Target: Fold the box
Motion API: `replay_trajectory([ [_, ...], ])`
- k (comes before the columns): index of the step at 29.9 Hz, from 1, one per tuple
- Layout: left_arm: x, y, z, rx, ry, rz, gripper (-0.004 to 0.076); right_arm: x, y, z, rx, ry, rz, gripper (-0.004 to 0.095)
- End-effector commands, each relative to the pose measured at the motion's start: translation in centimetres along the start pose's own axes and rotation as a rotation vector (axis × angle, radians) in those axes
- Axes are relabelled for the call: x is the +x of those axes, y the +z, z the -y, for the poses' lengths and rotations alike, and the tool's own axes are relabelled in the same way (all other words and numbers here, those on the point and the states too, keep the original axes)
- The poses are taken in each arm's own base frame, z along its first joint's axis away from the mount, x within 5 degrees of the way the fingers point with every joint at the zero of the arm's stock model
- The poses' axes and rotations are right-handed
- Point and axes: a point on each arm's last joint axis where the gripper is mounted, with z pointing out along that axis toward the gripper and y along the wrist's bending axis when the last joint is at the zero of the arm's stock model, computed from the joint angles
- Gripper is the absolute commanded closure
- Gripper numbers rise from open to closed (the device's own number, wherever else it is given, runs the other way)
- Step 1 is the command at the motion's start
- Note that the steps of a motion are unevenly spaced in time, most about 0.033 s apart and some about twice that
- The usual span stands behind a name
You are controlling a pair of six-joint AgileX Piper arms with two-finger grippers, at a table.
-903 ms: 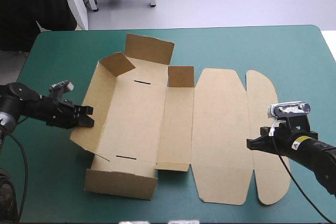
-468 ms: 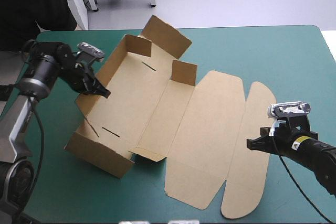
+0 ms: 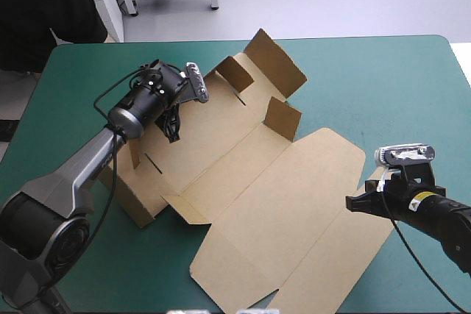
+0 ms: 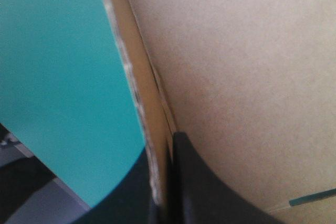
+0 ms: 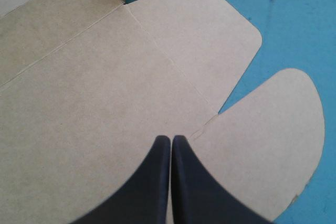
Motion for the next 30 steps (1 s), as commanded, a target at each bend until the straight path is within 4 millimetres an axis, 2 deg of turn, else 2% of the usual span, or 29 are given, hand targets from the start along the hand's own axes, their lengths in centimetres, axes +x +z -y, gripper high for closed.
replay_trajectory([
  [1, -1.1, -3.3, -0.4, -0.152, 0.091, 0.101, 0.0734, -1.0, -0.8, -0.1, -0.005, 0.007, 0.082, 0.0913],
  [6, -2.8, -4.4, 0.5, -0.231, 0.134, 0.165, 0.0734, -0.9, -0.8, -0.2, -0.016, 0.019, 0.072, 0.0913],
  [12, -3.8, -5.9, 1.6, -0.276, 0.112, 0.225, 0.0734, -0.8, -0.7, -0.2, -0.016, 0.019, 0.061, 0.0913],
  [16, -3.5, -7.4, 2.9, -0.308, 0.076, 0.313, 0.0734, -0.8, -0.7, -0.2, -0.019, 0.022, 0.058, 0.0913],
  [23, -2.1, -8.7, 6.2, -0.507, 0.190, 0.381, 0.0734, -0.8, -0.7, -0.2, -0.019, 0.022, 0.060, 0.0913],
  [30, -1.8, -8.3, 8.0, -0.752, 0.319, 0.425, 0.0734, -0.8, -0.7, -0.3, -0.026, 0.029, 0.059, 0.0913],
])
